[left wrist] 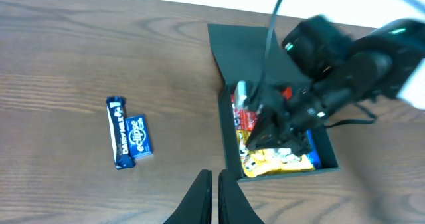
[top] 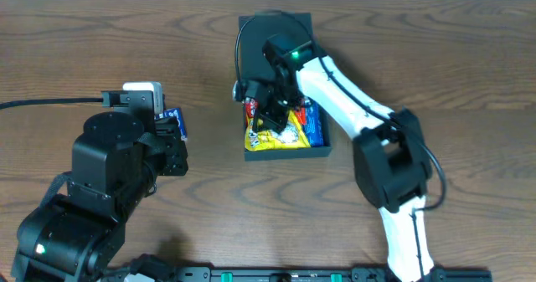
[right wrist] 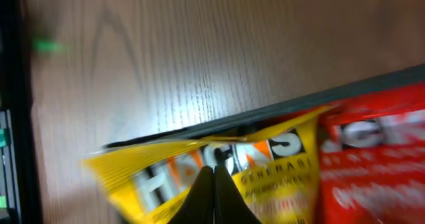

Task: Pack container
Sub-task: 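Press the yellow bag down into the box with the right gripper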

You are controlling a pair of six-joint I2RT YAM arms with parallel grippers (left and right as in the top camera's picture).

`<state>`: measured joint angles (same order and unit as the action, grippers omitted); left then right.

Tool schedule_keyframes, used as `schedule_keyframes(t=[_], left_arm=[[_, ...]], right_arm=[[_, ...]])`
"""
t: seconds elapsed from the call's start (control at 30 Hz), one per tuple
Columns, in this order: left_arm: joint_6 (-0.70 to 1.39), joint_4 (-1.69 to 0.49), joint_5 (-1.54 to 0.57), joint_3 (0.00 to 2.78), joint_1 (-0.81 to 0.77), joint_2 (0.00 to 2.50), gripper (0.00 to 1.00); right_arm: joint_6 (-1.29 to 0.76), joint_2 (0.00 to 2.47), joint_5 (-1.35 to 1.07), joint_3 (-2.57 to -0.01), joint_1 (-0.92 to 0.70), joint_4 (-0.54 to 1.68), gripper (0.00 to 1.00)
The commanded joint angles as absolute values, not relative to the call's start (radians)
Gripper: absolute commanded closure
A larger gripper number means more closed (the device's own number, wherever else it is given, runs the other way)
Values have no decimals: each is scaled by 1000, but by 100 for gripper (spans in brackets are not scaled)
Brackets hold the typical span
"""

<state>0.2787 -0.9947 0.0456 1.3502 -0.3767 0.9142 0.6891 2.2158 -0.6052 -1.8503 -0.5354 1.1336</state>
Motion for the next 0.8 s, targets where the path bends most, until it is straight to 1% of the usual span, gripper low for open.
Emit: schedule_keyframes(t=[0.0, 0.07, 0.17, 0.3, 0.47, 0.77], left_arm=[[257, -997, 63, 1358, -373, 914, 94], [257, -993, 63, 1358, -373, 914, 94], [257, -991, 63, 1358, -373, 914, 94], [258, -991, 63, 1358, -373, 914, 94], [257, -991, 63, 1358, -373, 914, 93], [257, -991, 63, 1358, -373, 914, 94]], right_arm=[[678, 2115, -612, -1851, -545, 1145, 98], [682, 2111, -611, -1851, -551, 1169, 98], [760, 2130, -648, -1850, -564, 1234, 98], [776, 2146, -632, -1841, -579, 1239, 99], [775, 2150, -606, -1797, -577, 1207, 98], [770, 2150, -602, -1626, -577, 1070, 98]])
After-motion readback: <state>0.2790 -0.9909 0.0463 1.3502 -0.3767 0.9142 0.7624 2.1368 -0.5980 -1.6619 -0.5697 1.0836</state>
